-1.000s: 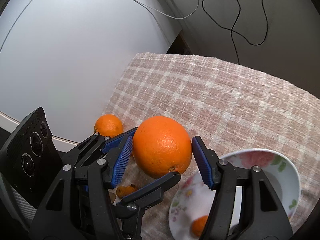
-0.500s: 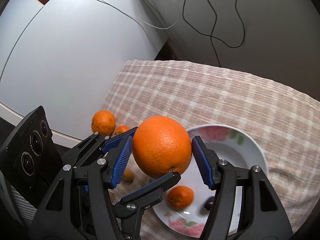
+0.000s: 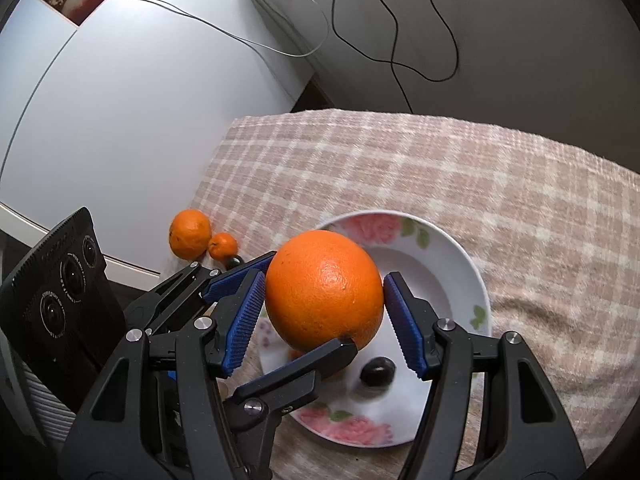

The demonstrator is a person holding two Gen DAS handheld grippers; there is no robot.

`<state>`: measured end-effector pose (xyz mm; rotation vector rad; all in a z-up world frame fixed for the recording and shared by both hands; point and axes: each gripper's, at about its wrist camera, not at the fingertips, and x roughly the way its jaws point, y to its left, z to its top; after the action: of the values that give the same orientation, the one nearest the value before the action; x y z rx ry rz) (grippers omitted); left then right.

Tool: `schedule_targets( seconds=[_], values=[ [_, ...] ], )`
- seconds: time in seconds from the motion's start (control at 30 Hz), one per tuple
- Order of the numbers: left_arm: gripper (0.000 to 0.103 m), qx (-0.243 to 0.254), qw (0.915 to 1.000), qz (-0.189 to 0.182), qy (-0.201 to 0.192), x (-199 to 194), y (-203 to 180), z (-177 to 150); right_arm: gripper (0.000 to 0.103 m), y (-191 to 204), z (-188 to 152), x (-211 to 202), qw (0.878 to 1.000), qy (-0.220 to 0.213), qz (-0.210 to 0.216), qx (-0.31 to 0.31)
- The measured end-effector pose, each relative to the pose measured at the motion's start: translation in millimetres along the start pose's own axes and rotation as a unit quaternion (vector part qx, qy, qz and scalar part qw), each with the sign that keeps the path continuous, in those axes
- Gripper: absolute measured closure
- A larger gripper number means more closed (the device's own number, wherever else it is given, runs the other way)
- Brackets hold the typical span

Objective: Organize fruits
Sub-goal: 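Carry the large orange onto the white plate and open the right tool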

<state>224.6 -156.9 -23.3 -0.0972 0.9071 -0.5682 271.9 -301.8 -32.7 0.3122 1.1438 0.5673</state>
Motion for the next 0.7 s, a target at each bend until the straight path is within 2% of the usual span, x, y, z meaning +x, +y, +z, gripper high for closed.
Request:
schedule_targets(
  seconds=[0.7],
  values=[
    [0.027, -0.007, 0.9997, 0.002, 0.021, 25, 0, -5, 0.038, -18, -6, 13, 0.999, 0.012, 0.002, 0.031]
  ],
)
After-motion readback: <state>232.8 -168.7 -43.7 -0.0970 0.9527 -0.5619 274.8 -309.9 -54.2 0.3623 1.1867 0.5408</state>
